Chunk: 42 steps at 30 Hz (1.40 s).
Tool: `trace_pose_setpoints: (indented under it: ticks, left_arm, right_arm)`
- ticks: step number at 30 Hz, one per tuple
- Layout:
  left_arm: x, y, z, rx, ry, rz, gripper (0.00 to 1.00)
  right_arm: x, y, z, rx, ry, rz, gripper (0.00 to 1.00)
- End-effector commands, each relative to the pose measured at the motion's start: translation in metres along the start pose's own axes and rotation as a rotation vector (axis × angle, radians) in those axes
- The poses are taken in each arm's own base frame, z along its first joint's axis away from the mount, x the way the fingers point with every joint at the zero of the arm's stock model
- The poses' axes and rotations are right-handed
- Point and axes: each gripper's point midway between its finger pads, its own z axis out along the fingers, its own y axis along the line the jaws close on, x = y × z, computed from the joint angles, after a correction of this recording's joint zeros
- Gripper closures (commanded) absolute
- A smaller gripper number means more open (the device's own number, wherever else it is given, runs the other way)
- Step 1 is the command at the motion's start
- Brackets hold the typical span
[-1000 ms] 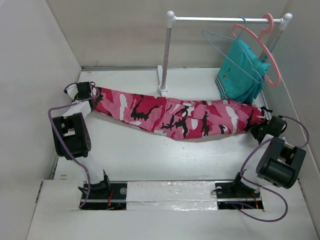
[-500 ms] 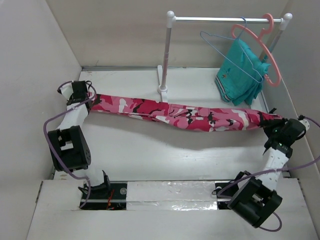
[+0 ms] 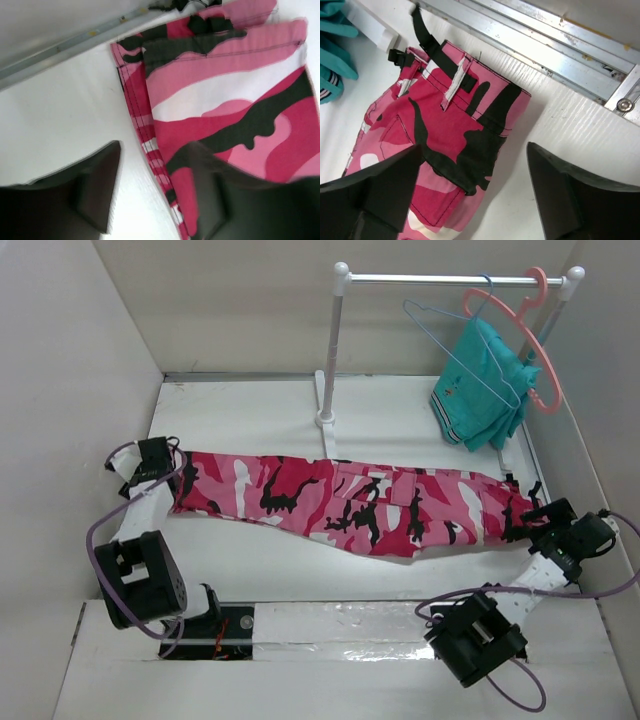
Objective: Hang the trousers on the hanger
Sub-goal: Fold the trousers at the center of the board.
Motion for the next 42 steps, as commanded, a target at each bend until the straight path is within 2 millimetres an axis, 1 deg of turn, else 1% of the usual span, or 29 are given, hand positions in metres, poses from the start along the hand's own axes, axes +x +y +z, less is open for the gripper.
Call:
trace_pose_setpoints:
  ticks: [1, 3, 5, 6, 7, 9, 10, 13, 14, 16, 17, 18, 20, 21, 22, 23, 24, 26, 27, 28, 30, 32, 33, 34, 37, 38, 40, 41, 42]
  left_arm:
    - [-0.035, 0.004, -0.021, 0.003, -0.104, -0.085, 0.41]
    - [-0.051, -0.013, -0.036, 0.100, -0.129, -0.112, 0.37]
    - [-0.057, -0.039, -0.065, 0.234, -0.168, -0.120, 0.44]
    - [-0.058, -0.061, -0.079, 0.343, -0.170, -0.123, 0.57]
    - [-0.055, -0.080, -0.105, 0.454, -0.184, -0.107, 0.64]
    - [-0.045, -0.108, -0.136, 0.620, -0.171, -0.100, 0.82]
    - [-0.039, -0.116, -0.150, 0.678, -0.161, -0.102, 0.86]
    - [0.000, -0.147, -0.191, 0.866, -0.060, -0.057, 0.98]
    - [0.025, -0.154, -0.205, 0.915, -0.016, -0.017, 0.99]
    - [0.045, -0.164, -0.219, 0.977, 0.012, -0.011, 1.00]
    - [0.062, -0.165, -0.219, 0.986, 0.034, 0.014, 1.00]
    - [0.080, -0.170, -0.231, 1.018, 0.047, 0.045, 1.00]
    - [0.110, -0.171, -0.225, 0.998, 0.074, 0.105, 1.00]
    - [0.125, -0.174, -0.233, 1.023, 0.085, 0.137, 1.00]
    - [0.140, -0.174, -0.228, 1.011, 0.104, 0.173, 1.00]
    - [0.161, -0.174, -0.232, 1.028, 0.131, 0.214, 1.00]
    - [0.161, -0.174, -0.231, 1.030, 0.126, 0.210, 0.99]
    - [0.188, -0.169, -0.235, 1.043, 0.148, 0.267, 0.99]
    - [0.193, -0.169, -0.238, 1.055, 0.143, 0.272, 0.99]
    - [0.206, -0.165, -0.243, 1.071, 0.155, 0.300, 0.99]
    - [0.221, -0.160, -0.244, 1.083, 0.167, 0.315, 1.00]
    - [0.241, -0.153, -0.251, 1.110, 0.188, 0.362, 1.00]
    - [0.247, -0.149, -0.249, 1.104, 0.174, 0.369, 1.00]
    - [0.255, -0.146, -0.246, 1.094, 0.172, 0.388, 1.00]
    - [0.283, -0.135, -0.247, 1.098, 0.190, 0.443, 1.00]
    - [0.290, -0.132, -0.247, 1.097, 0.195, 0.457, 1.00]
    - [0.307, -0.126, -0.250, 1.100, 0.201, 0.483, 1.00]
    - [0.310, -0.125, -0.250, 1.098, 0.201, 0.486, 1.00]
    - [0.312, -0.126, -0.250, 1.100, 0.205, 0.480, 1.00]
  right_arm:
    - [-0.015, 0.001, -0.001, -0.006, -0.060, -0.055, 0.02]
    - [-0.013, -0.007, 0.002, 0.028, -0.067, -0.066, 0.00]
    - [-0.013, -0.012, 0.008, 0.034, -0.082, -0.066, 0.00]
    - [-0.007, -0.013, 0.010, 0.031, -0.067, -0.058, 0.00]
    - [-0.002, -0.014, 0.014, 0.026, -0.045, -0.039, 0.00]
    - [-0.001, -0.010, 0.018, -0.005, -0.034, -0.019, 0.00]
    - [0.000, -0.009, 0.020, -0.022, -0.024, -0.006, 0.00]
    - [0.009, -0.002, 0.032, -0.078, 0.018, 0.050, 0.00]
    - [0.016, -0.002, 0.038, -0.079, 0.047, 0.078, 0.00]
    - [0.016, 0.001, 0.047, -0.092, 0.037, 0.068, 0.00]
    - [0.028, 0.000, 0.052, -0.080, 0.071, 0.081, 0.00]
    - [0.025, 0.004, 0.057, -0.095, 0.049, 0.077, 0.01]
    - [0.026, 0.009, 0.060, -0.110, 0.042, 0.088, 0.22]
    - [0.024, 0.013, 0.061, -0.122, 0.037, 0.079, 0.38]
    - [0.019, 0.017, 0.059, -0.133, 0.026, 0.064, 0.81]
    - [0.011, 0.031, 0.050, -0.162, 0.001, 0.005, 0.94]
    - [0.004, 0.041, 0.043, -0.182, -0.027, -0.029, 0.94]
    - [-0.010, 0.051, 0.025, -0.188, -0.093, -0.117, 0.94]
    - [-0.005, 0.061, 0.012, -0.212, -0.084, -0.155, 0.94]
    - [-0.019, 0.079, -0.011, -0.284, -0.176, -0.209, 0.94]
    - [-0.013, 0.094, -0.034, -0.351, -0.178, -0.273, 0.95]
    - [-0.015, 0.122, -0.068, -0.470, -0.228, -0.343, 0.99]
    - [-0.010, 0.127, -0.077, -0.499, -0.212, -0.358, 1.00]
    - [-0.009, 0.146, -0.095, -0.572, -0.217, -0.389, 1.00]
    - [-0.004, 0.176, -0.126, -0.713, -0.196, -0.411, 1.00]
    - [-0.003, 0.197, -0.149, -0.800, -0.186, -0.425, 1.00]
    - [-0.002, 0.220, -0.166, -0.884, -0.168, -0.438, 1.00]
    - [-0.010, 0.233, -0.181, -0.913, -0.188, -0.428, 1.00]
    - [0.004, 0.252, -0.195, -1.004, -0.139, -0.447, 1.00]
